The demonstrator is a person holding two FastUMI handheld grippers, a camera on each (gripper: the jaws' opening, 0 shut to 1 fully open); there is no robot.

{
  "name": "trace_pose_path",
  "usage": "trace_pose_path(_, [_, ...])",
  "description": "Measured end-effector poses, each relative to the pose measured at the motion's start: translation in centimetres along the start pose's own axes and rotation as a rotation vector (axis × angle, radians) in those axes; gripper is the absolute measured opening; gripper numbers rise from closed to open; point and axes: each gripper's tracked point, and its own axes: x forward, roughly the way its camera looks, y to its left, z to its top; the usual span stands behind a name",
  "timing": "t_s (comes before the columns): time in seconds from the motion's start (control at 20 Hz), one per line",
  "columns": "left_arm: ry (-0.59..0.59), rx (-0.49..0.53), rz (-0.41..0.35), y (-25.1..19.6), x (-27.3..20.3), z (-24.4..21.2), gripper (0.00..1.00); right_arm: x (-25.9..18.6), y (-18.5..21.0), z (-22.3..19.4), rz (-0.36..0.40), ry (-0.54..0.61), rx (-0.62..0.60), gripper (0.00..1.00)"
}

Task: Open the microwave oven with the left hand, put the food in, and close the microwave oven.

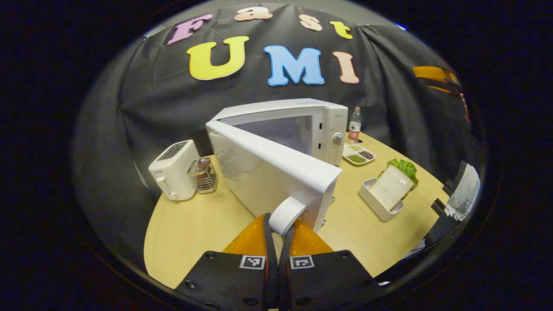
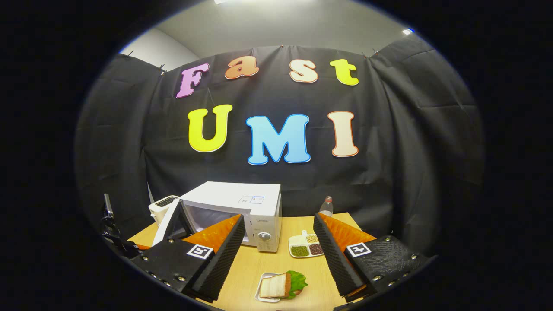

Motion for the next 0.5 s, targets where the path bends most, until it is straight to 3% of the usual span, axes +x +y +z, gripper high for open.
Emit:
trace_pose_path(0.15, [0.011,0.001,0.023,3.7,-1.5,-1.5,0.07,-0.1,1.8,-0.7,0.010,0.012,0.000,0.97])
trace_pose_path(0.5, [0.005,0.036,-0.015,10.8,-3.4,-3.3,0.07,0.1,5.1,-0.2,0.033,0.002,-0.048,0.96])
